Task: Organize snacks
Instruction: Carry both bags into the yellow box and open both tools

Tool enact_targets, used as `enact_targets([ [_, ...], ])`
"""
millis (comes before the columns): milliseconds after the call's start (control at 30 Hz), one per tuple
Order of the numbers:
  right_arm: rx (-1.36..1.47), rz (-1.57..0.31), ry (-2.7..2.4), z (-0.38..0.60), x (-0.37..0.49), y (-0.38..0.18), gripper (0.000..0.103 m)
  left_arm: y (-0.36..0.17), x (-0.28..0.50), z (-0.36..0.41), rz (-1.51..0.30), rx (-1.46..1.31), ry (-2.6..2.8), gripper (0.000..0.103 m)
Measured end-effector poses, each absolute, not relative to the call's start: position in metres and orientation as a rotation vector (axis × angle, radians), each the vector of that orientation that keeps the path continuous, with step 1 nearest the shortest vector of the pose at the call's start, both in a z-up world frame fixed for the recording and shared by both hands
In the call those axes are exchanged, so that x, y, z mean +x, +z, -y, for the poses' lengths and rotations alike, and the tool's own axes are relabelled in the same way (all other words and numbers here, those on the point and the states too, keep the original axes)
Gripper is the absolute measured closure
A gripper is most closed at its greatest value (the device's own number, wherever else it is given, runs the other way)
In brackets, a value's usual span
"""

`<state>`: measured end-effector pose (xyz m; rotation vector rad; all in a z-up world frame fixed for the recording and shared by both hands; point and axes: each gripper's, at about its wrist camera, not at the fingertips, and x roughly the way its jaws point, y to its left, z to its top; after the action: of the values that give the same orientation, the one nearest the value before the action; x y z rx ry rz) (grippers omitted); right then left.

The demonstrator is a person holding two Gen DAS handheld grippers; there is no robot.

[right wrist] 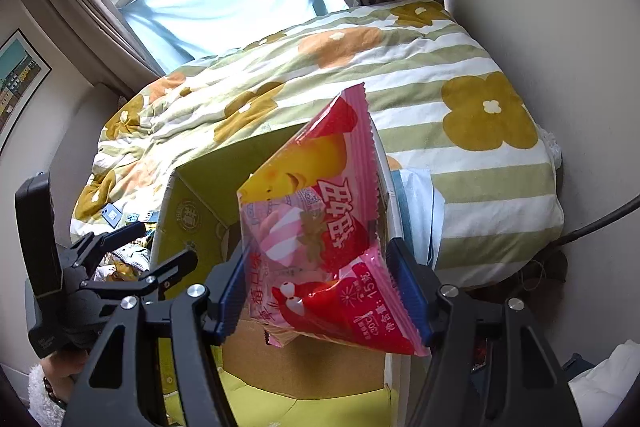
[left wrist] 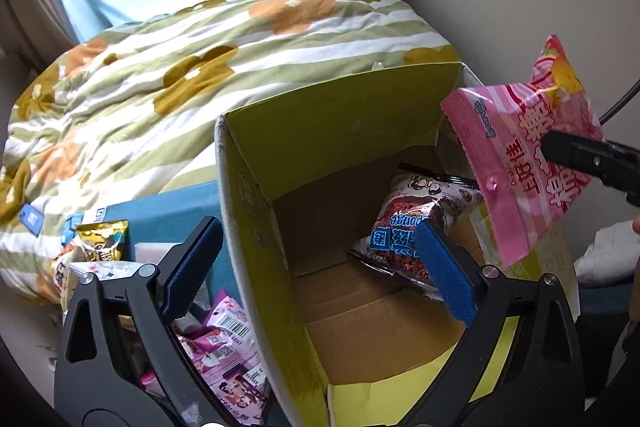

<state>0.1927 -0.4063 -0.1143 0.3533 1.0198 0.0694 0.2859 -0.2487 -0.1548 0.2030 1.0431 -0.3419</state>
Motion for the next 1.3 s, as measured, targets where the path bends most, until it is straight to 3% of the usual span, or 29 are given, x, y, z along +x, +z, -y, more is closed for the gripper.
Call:
enact_targets([
  [233, 0.336, -1.002, 0.138, 0.382, 0.217, -0.105, 0.040, -0.144, 0.279, 0.236, -1.038, 0.198, -0.352, 0.007],
  [533, 0.309, -1.050, 0.204, 0.339, 0.258, -0.137, 0.039, -0.155, 0.288, 0.224, -1.074, 0.196, -0.349, 0.007],
  [567, 0.315, -1.048, 0.211, 0.336, 0.260, -0.140, 0.034, -0.157, 0.288, 0.222, -1.077, 0.196, -0.346, 0.007],
  [600, 0.317, -1.047, 0.212, 0.333, 0.263, -0.143, 0.021, -0.158, 0.289, 0.219, -1.080, 0.197, -0.341, 0.007],
  [667, 0.307, -1.039, 0.199, 0.330, 0.266, -0.147, 0.004, -0.160, 0.290, 0.214, -1.086, 0.197, -0.334, 0.007],
  [933, 0.289, -1.061, 0.144, 0.335, 0.262, -0.150, 0.003, -0.162, 0.292, 0.200, -1.092, 0.165, -0.321, 0.007],
  [1300, 0.269, -0.956, 0.119, 0.344, 0.225, -0.095, 0.003, -0.101, 0.263, 0.205, -0.961, 0.160, -0.340, 0.007],
])
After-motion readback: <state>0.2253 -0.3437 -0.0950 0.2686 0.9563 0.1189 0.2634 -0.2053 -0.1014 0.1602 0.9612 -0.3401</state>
